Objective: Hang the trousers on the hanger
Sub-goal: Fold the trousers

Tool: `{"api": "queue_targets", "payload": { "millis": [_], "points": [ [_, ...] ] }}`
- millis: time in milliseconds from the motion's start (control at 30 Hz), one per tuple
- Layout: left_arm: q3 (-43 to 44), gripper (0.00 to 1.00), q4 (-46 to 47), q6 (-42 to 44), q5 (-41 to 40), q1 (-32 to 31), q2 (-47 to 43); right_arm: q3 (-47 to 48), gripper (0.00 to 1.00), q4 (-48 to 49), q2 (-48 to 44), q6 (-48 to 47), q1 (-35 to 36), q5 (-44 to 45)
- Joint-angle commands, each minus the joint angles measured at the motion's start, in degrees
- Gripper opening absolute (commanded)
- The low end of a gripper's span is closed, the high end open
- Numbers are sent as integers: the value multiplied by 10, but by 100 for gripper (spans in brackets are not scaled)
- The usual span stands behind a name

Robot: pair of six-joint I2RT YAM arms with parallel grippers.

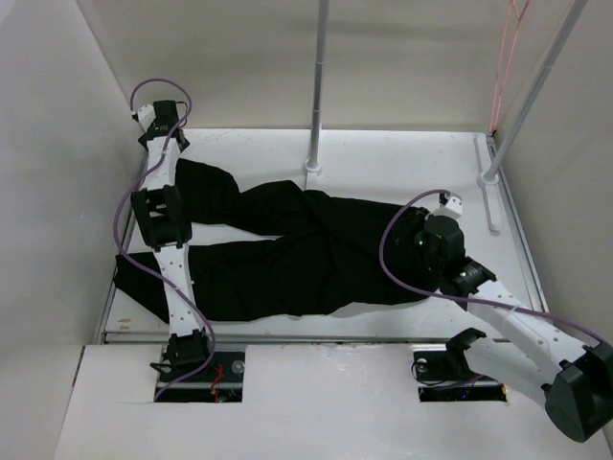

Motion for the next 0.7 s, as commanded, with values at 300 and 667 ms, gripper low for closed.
{"api": "queue_targets", "payload": {
  "millis": [300,667],
  "points": [
    [70,55,34,48,-19,11,45,-8,20,10,-19,-9,56,-14],
    [134,54,69,42,-18,11,115,10,21,0,-24,-8,88,-14]
  ]
}}
